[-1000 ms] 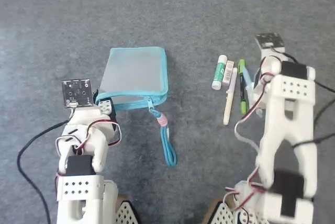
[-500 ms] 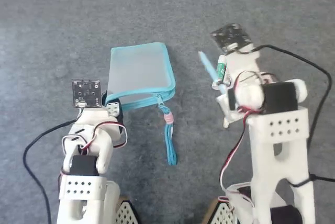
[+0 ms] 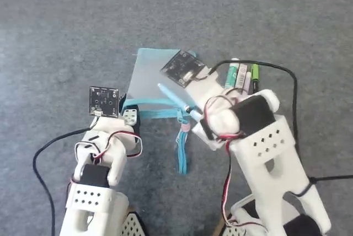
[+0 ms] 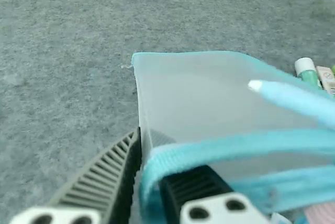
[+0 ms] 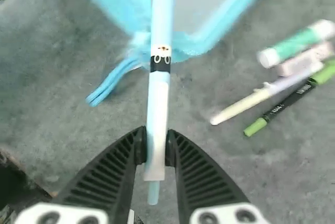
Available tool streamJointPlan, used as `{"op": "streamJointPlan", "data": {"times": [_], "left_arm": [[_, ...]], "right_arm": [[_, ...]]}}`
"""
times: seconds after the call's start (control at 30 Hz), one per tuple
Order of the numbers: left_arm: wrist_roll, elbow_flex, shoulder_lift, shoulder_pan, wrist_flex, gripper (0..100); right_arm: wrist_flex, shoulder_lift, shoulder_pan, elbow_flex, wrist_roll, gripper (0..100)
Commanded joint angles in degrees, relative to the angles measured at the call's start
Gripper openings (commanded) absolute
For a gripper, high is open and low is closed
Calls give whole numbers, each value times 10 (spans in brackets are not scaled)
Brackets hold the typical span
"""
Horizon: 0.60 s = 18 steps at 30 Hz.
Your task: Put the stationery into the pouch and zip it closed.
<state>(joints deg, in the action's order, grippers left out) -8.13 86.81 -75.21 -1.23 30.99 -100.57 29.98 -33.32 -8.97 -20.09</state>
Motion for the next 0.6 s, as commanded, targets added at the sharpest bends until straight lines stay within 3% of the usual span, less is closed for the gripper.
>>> {"op": "streamJointPlan", "data": {"times": [0.0, 0.33, 0.57], "left_arm": [[3, -7, -4, -4, -43, 12], [-32, -1, -4, 2, -62, 12], [-34, -2, -4, 53, -73, 12]], "right_arm": [[-22, 43, -10, 4, -7, 7], [-24, 154, -16, -28, -11, 6], [-26, 171, -65, -88, -26, 6]]}}
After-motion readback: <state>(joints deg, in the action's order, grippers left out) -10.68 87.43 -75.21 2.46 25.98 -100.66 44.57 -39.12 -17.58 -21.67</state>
